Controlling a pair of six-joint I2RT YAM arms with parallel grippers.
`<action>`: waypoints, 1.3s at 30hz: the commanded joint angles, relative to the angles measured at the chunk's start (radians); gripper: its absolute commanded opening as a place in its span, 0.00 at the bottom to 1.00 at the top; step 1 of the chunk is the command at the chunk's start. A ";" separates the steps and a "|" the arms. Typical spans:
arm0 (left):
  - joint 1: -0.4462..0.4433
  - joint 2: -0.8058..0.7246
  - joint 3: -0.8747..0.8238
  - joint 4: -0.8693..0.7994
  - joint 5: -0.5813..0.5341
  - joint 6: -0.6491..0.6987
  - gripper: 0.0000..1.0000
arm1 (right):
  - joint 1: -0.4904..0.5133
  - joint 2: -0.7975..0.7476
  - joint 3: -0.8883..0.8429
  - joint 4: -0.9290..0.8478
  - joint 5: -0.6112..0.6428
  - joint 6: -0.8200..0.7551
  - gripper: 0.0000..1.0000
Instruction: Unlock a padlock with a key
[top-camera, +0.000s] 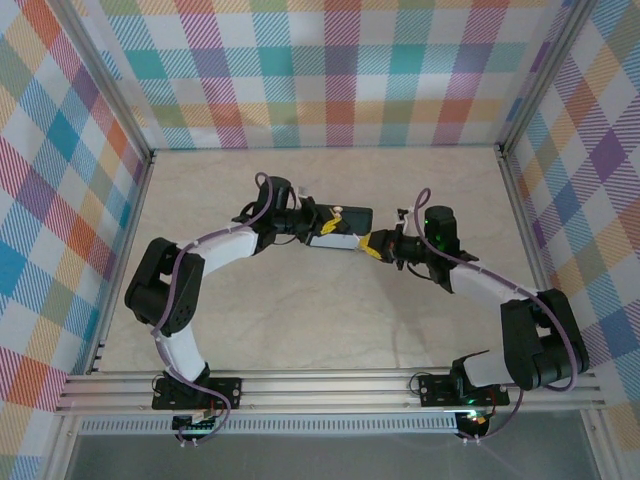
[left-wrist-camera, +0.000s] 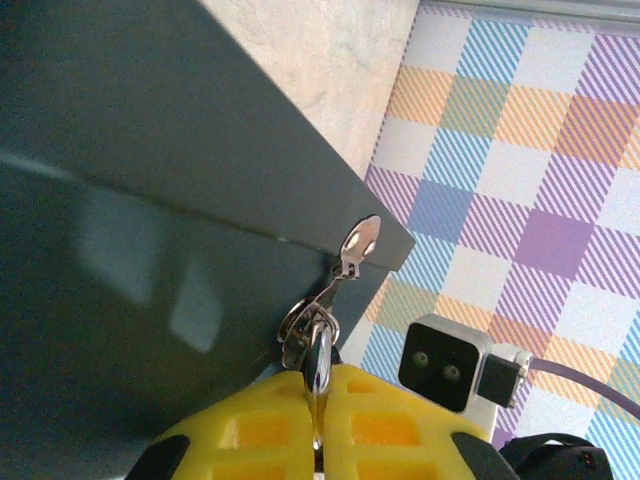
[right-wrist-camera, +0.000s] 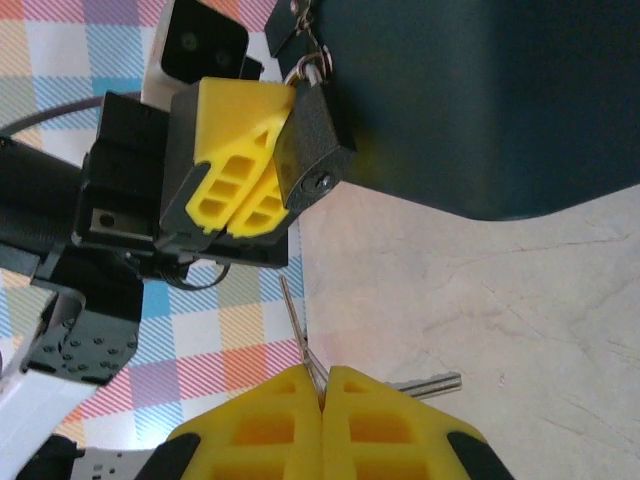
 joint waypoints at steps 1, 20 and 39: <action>0.003 -0.043 -0.020 0.091 0.020 -0.052 0.00 | 0.029 -0.009 -0.006 0.045 0.045 0.068 0.00; 0.003 -0.095 0.196 -0.624 -0.188 0.299 0.39 | 0.039 0.011 0.047 -0.102 0.098 0.005 0.00; -0.066 0.108 0.689 -1.150 -0.361 0.836 0.55 | 0.030 0.007 0.101 -0.225 0.098 -0.089 0.00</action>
